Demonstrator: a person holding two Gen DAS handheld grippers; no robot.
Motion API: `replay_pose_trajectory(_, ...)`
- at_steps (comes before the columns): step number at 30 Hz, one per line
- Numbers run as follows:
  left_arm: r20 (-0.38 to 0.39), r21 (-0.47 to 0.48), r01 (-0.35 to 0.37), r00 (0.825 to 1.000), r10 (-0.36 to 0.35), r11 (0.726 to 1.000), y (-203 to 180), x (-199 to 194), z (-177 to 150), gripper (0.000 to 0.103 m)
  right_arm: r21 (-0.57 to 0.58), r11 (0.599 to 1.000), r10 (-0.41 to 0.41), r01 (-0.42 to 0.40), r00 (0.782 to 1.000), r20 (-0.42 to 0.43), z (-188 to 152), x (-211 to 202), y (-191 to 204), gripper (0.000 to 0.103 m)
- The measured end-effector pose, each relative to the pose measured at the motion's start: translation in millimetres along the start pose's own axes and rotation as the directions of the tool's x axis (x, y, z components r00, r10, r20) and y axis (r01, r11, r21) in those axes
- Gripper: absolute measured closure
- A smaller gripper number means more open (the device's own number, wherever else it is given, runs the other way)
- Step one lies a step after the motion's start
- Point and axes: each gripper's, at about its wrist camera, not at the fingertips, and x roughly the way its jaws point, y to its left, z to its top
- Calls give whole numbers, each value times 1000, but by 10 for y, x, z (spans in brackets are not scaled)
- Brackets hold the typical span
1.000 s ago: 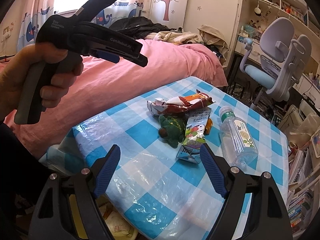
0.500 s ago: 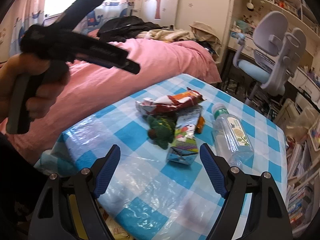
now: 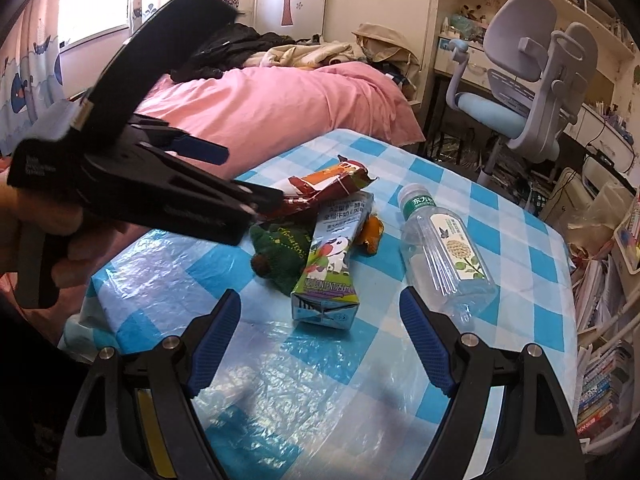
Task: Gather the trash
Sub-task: 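Reposition the open left gripper around the snack wrapper, then lift the snack wrapper in the left gripper while the right grasps the milk carton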
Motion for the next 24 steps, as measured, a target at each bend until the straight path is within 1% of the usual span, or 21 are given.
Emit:
replay_pose_trajectory(4,-26,30,-23,999,24,999,-73,227,84,26,2,1000,15,-15,1000,-13,42,104,-35,25)
replay_pose_trajectory(5,-35,34,-24,999,25,999,-81,295,102,31,0,1000,19,-19,1000,-17,50,129,-36,25)
replay_pose_trajectory(6,-42,33,-19,999,20,999,-79,345,119,41,-4,1000,23,-23,1000,-21,61,157,-35,25)
replay_pose_trajectory(7,-59,20,7,998,-6,1000,-65,404,140,48,-8,1000,27,-27,999,-24,71,183,-33,25)
replay_pose_trajectory(8,-70,6,27,997,-26,1000,-47,430,156,64,-10,999,30,-30,999,-27,75,208,-31,25)
replay_pose_trajectory(9,-77,-10,47,996,-48,999,-23,450,170,74,-8,999,34,-34,999,-30,86,237,-39,25)
replay_pose_trajectory(11,-61,-36,54,997,-56,998,34,416,211,79,8,999,45,-45,998,-37,110,300,-66,25)
replay_pose_trajectory(12,-49,-48,55,997,-58,997,66,383,235,81,22,998,51,-51,998,-41,121,330,-83,25)
replay_pose_trajectory(14,-7,-101,61,998,-62,993,191,244,284,82,61,996,67,-64,997,-42,154,388,-128,25)
replay_pose_trajectory(16,48,-171,68,997,-61,983,364,69,327,82,94,993,77,-73,996,-41,177,435,-153,25)
replay_pose_trajectory(18,86,-216,77,995,-60,973,497,-47,342,82,126,989,80,-74,996,-47,196,499,-178,25)
replay_pose_trajectory(19,109,-251,82,992,-56,965,587,-116,338,82,137,988,81,-73,995,-52,200,528,-184,25)
replay_pose_trajectory(21,124,-290,93,991,-59,953,691,-173,335,82,158,985,86,-75,994,-64,202,581,-193,27)
replay_pose_trajectory(23,129,-315,98,990,-60,944,757,-208,328,82,183,980,98,-81,991,-89,197,643,-213,46)
replay_pose_trajectory(24,129,-315,95,990,-56,944,764,-217,327,82,198,976,107,-85,989,-103,186,661,-224,50)
